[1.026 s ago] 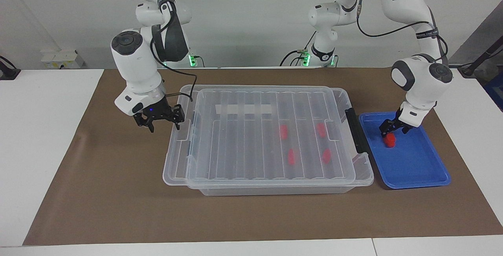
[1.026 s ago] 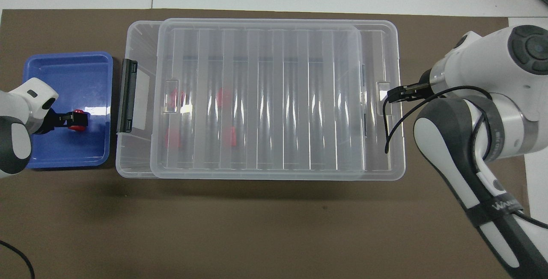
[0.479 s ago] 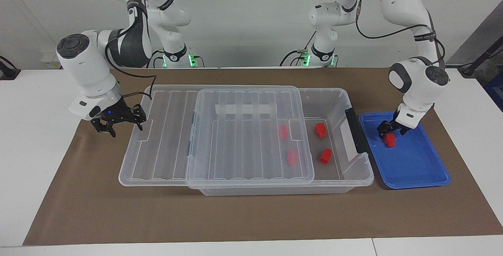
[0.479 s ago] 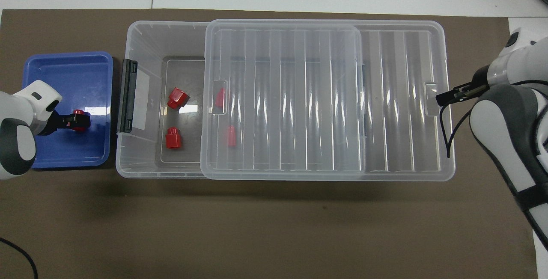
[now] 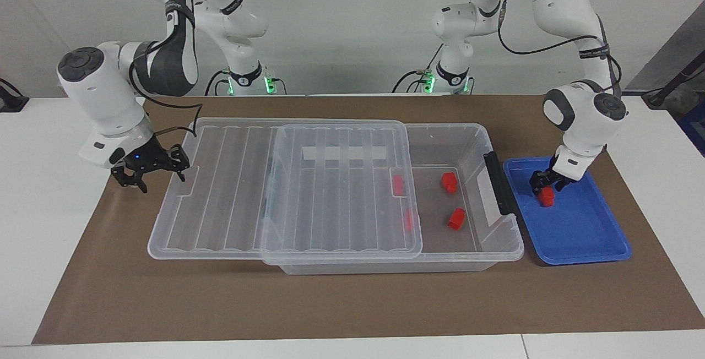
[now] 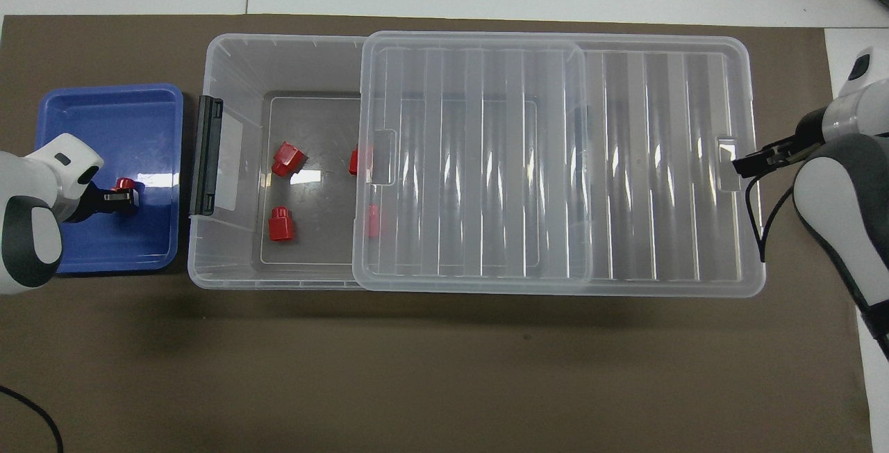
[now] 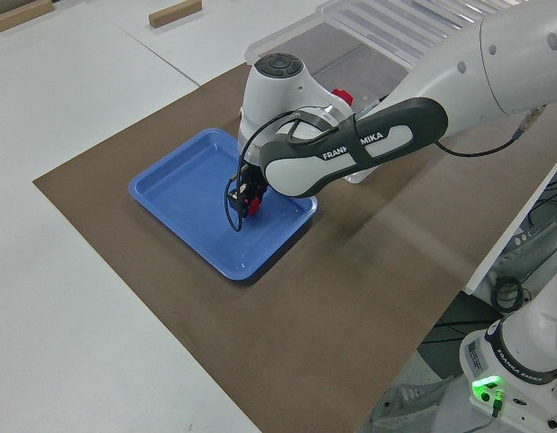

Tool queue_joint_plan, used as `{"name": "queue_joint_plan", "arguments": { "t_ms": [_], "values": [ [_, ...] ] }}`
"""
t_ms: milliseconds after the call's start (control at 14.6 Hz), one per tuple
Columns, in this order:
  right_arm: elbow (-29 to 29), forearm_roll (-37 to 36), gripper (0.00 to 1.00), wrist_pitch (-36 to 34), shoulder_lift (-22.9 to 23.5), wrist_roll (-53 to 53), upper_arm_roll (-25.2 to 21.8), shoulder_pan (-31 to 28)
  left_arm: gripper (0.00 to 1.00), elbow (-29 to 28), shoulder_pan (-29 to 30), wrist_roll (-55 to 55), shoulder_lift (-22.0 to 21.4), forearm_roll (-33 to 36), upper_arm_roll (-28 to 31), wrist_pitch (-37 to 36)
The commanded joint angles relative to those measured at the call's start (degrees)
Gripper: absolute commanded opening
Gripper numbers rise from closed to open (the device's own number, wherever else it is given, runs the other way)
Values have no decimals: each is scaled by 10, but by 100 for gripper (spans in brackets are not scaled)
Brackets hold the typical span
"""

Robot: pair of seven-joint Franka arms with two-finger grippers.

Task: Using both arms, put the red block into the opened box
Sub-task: 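Slide the clear lid away from the left gripper with the right gripper, then lift the red block out of the blue tray with the left gripper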

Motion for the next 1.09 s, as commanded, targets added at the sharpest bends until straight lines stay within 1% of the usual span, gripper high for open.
{"name": "queue_joint_plan", "arguments": {
  "t_ms": [0,68,205,274,342,547,684,821,889,957,1026],
  "values": [
    [-10,-6,90,1,-6,-23,6,-13,22,-12,-4,-1,-4,8,3,15],
    [-10,-6,90,0,-6,-29,6,-19,17,-12,-4,-1,-4,8,3,13],
    [-9,-6,90,0,-6,-36,6,-24,17,-5,-8,-2,-4,8,2,1],
    [-9,-5,90,-1,-6,-35,6,-25,17,4,-18,-2,-7,7,3,-18],
    [-6,-5,90,-1,-6,-33,6,-24,17,26,-20,-2,-10,7,3,-51],
    [-4,-5,90,-4,-6,-26,6,-18,17,143,-21,-3,-12,6,-1,-218],
    [-2,-5,90,-10,-11,-15,6,-13,17,214,-30,-3,-13,4,-1,-311],
    [2,-5,90,-34,-23,39,7,1,17,300,-31,-3,-10,4,-1,-417],
    [2,-5,90,-42,-33,73,7,14,17,335,-34,-7,-8,-3,-2,-461],
    [2,-5,90,-53,-43,106,7,23,17,355,-42,-33,-8,-10,-6,-489],
    [2,-5,90,-66,-51,134,7,29,17,363,-66,-95,-9,-17,-8,-499]
  ]
}}
